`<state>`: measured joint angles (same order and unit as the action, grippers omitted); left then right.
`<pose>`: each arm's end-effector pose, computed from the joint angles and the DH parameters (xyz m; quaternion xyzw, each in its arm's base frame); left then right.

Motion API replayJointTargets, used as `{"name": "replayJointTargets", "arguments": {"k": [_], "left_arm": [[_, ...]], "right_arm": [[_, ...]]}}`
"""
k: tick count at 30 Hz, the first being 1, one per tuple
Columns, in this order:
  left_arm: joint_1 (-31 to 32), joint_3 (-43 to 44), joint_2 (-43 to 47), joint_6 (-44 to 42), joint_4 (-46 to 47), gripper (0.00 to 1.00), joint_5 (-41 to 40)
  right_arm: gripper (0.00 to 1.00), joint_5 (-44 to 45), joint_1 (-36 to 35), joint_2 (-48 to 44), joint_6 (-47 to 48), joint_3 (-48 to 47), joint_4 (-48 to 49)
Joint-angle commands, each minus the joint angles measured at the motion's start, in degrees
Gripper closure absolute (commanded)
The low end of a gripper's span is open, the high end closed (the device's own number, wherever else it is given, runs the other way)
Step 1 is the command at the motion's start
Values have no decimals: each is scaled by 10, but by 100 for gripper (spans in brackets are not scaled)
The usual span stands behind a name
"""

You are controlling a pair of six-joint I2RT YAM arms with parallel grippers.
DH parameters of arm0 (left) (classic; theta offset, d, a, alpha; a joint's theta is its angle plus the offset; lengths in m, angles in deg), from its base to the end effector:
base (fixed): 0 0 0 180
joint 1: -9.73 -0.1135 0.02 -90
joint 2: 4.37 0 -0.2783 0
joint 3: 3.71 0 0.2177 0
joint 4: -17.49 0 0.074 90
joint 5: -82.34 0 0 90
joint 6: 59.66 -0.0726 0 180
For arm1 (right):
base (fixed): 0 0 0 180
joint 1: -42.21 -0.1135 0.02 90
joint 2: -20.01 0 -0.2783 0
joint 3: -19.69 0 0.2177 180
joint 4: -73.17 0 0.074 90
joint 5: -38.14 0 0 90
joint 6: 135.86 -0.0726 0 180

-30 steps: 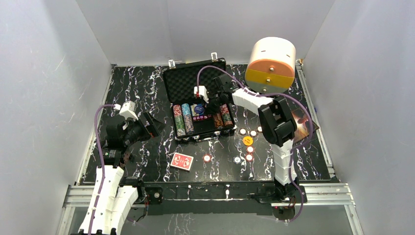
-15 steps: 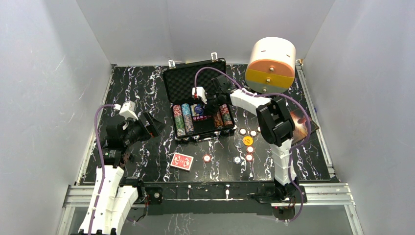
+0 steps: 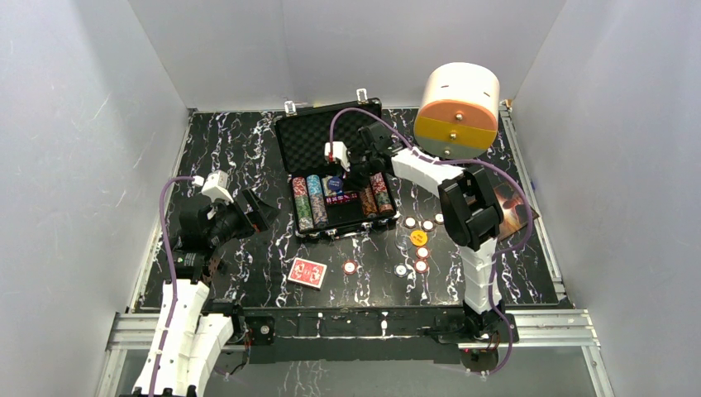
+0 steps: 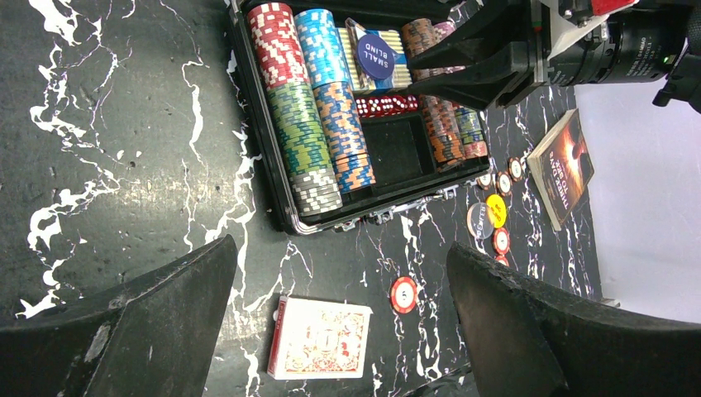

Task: Pack up texas hold em set

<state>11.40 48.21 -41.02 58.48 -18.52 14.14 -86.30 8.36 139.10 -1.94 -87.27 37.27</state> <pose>0.1381 -0.0310 0.2869 -0.0804 0.8111 -0.2939 0.4992 0.3572 0.2890 0.2114 -0.6424 0.6276 0.2453 0.3650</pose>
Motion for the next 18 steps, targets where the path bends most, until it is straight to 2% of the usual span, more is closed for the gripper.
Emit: {"name": "replayJointTargets", "arguments": {"k": [1, 18], "left_arm": [[-3, 12, 2, -2, -6, 2, 2], [-2, 12, -1, -3, -6, 2, 3]], "right_arm": [[64, 0, -2, -19, 26, 5, -24], [64, 13, -10, -6, 38, 16, -38]]}}
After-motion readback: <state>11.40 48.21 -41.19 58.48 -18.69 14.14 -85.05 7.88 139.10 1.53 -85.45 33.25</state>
